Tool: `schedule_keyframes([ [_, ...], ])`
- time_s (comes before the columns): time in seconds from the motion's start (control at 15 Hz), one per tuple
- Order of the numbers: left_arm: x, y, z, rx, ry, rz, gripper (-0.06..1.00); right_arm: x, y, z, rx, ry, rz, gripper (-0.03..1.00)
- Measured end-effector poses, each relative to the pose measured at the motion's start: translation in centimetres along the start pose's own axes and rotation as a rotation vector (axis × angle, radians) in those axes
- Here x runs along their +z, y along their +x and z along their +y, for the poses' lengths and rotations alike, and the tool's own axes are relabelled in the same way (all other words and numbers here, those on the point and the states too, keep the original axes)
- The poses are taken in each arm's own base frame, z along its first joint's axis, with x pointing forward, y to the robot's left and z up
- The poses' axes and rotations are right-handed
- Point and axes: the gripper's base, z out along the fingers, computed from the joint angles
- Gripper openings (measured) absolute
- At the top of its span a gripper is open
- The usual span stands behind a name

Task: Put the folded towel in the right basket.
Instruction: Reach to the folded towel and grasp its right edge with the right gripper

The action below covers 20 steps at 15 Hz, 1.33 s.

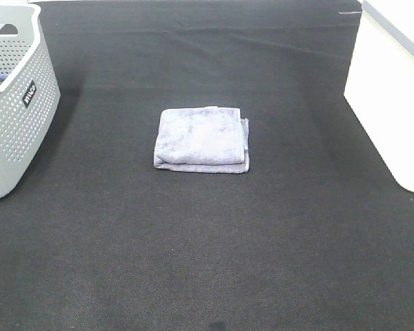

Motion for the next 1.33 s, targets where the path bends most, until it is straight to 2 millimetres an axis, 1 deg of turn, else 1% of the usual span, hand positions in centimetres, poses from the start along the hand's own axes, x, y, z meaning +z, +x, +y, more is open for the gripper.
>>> schedule_keyframes([
  [1.33, 0.00, 0.00, 0.00, 0.000, 0.000, 0.000, 0.97, 0.00, 0.00, 0.00, 0.000, 0.000, 0.000, 0.61],
])
